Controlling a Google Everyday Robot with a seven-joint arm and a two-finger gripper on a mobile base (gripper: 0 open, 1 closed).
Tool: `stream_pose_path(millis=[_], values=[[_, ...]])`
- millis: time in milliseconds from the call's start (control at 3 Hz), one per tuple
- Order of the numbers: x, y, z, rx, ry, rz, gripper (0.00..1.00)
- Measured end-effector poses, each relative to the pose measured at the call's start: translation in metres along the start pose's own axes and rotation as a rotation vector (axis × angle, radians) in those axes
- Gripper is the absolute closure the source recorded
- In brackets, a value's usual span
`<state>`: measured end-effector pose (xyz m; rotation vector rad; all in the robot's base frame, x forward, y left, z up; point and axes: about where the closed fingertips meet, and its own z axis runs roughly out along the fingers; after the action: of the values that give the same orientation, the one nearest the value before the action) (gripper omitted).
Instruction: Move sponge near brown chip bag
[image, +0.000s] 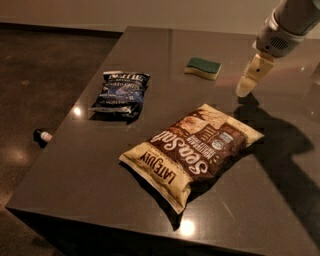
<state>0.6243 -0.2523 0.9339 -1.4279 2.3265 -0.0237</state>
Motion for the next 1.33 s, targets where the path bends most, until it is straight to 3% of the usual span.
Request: stream_pose_path(millis=[1000,1333], values=[[-0.069,-0.062,0.075,-0.041,-0.237,0.060,0.00],[-0.077,-0.074,0.100,-0.054,-0.234,0.080,0.00]])
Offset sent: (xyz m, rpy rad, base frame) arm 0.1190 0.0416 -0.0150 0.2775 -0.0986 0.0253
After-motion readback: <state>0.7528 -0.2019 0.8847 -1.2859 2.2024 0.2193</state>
